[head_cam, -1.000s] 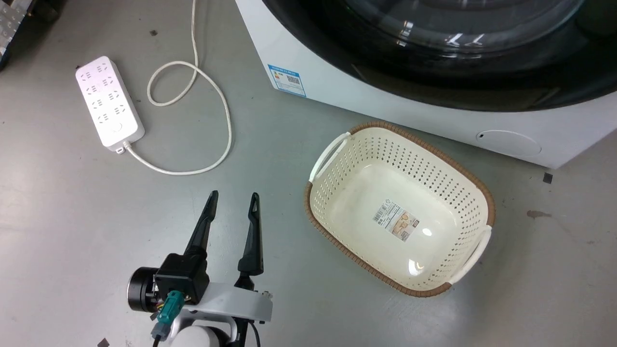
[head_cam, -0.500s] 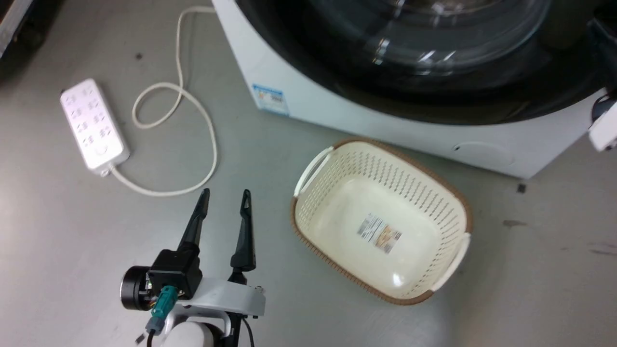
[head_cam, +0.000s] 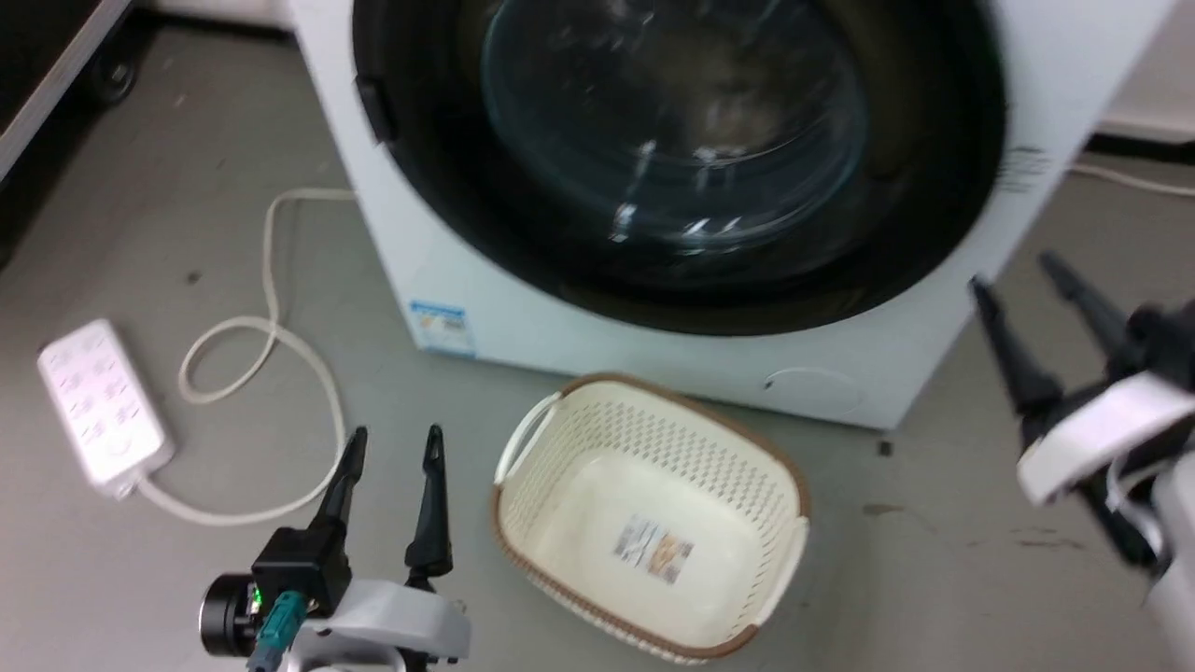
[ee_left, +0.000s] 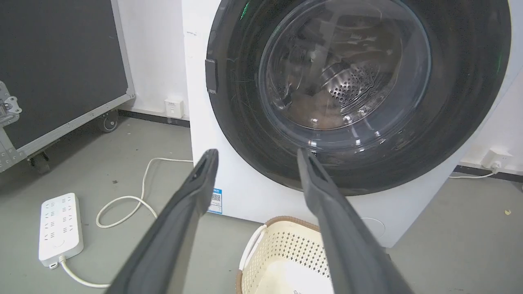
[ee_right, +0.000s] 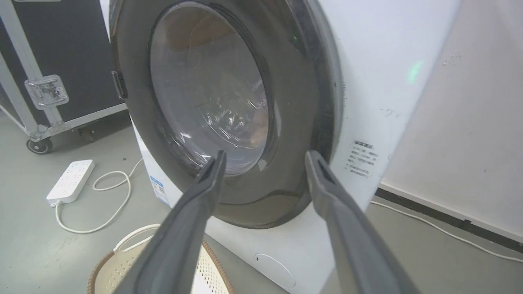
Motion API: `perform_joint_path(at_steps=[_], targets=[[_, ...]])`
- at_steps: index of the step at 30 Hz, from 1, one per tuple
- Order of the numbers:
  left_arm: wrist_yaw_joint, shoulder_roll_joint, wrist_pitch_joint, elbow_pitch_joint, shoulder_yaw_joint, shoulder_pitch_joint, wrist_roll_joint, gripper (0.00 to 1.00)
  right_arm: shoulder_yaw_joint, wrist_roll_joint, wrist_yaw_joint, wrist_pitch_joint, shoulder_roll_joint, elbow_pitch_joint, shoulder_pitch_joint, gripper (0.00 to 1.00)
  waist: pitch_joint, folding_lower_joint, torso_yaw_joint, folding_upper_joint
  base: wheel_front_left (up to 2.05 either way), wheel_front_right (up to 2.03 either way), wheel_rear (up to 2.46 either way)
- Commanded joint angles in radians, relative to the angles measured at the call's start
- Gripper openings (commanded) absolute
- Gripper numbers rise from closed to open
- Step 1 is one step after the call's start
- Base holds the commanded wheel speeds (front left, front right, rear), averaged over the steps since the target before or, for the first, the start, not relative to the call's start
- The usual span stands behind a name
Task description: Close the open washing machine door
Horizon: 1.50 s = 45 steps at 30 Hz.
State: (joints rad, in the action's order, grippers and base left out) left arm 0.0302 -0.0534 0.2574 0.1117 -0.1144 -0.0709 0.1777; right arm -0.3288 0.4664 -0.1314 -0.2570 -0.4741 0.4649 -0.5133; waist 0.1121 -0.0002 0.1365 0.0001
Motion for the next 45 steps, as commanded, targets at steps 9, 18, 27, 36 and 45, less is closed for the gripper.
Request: perform_joint_path(at_steps=[9,18,27,36,45], targets=[[-0.033,-0.003,0.004,0.024,0.015,0.053,-0.013,1.00,0.269,-0.241,0.001,-0.005,0.200,-0.210,0.304,1.00,-0.096,0.0002,-0.103,-0.0001,0.00,0.00,0.00],[-0.044,-0.001,0.004,0.055,0.013,0.082,-0.018,1.00,0.411,-0.408,0.001,-0.005,0.368,-0.323,0.508,1.00,-0.119,0.0002,-0.113,-0.0001,0.00,0.00,0.00],[-0.049,0.000,0.004,0.093,0.017,0.084,-0.022,1.00,0.426,-0.460,0.001,-0.005,0.410,-0.351,0.559,1.00,-0.129,0.0002,-0.114,-0.0001,0.00,0.00,0.00],[-0.050,0.001,-0.011,0.088,0.018,0.073,-0.023,0.00,0.419,-0.459,0.000,0.009,0.408,-0.350,0.543,0.00,-0.130,0.0002,-0.114,-0.0001,0.00,0.00,0.00],[-0.048,0.002,-0.029,0.073,0.025,0.073,-0.034,0.00,0.412,-0.459,0.000,0.028,0.409,-0.358,0.541,0.00,-0.128,0.0002,-0.116,-0.0001,0.00,0.00,0.00]])
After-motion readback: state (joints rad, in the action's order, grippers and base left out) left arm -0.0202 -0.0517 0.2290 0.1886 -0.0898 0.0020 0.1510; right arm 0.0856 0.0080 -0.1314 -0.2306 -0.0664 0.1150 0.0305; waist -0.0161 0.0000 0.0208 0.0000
